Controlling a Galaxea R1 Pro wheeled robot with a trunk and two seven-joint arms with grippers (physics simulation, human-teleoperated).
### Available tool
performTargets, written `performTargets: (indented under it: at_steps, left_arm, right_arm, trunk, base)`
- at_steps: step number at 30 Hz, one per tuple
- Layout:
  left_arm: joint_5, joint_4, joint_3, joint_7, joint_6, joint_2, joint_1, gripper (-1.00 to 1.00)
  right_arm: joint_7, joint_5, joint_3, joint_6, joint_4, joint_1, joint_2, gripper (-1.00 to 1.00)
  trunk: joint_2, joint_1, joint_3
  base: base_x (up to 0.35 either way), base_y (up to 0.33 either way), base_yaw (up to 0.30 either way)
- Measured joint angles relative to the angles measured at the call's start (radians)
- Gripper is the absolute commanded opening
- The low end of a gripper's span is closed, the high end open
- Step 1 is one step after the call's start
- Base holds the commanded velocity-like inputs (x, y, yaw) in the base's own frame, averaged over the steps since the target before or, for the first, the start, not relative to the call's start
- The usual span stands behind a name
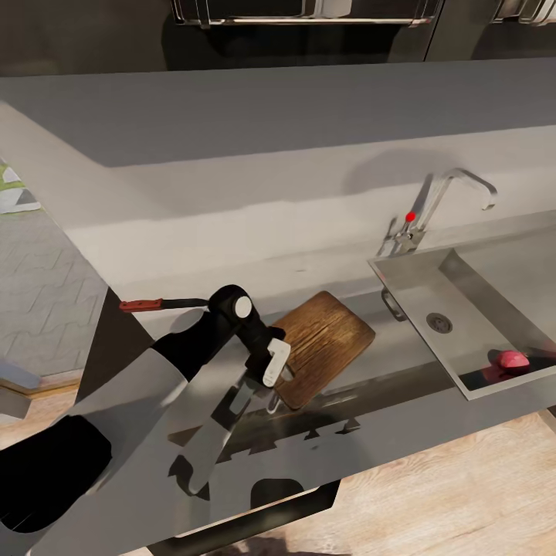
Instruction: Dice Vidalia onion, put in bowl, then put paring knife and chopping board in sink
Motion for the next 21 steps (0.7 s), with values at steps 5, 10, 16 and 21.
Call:
performTargets:
  at_steps: [5, 10, 16, 21]
  left_arm:
    - [-0.002, -0.001, -0.009, 0.000, 0.001, -0.001, -0.003, -1.00]
    - [-0.003, 0.001, -0.010, -0.001, 0.000, -0.002, -0.004, -1.00]
    - [-0.005, -0.013, -0.010, -0.001, -0.002, -0.022, 0.018, -1.00]
    - [-0.004, -0.057, -0.008, 0.001, 0.000, -0.023, 0.038, -1.00]
  right_arm:
    - [0.000, 0.000, 0.000, 0.000, 0.000, 0.000, 0.000, 1.00]
    - [0.000, 0.000, 0.000, 0.000, 0.000, 0.000, 0.000, 1.00]
    - [0.000, -0.001, 0.000, 0.000, 0.000, 0.000, 0.002, 1.00]
    - [0.000, -0.001, 0.000, 0.000, 0.000, 0.000, 0.002, 1.00]
  trunk:
    - [0.000, 0.000, 0.000]
    - [0.000, 0.000, 0.000]
    - [0.000, 0.000, 0.000]
    - [0.001, 0.000, 0.000]
  base:
    - [0.000, 0.000, 0.000]
    - [0.000, 0.000, 0.000]
    - [0.000, 0.000, 0.000]
    - [0.000, 0.000, 0.000]
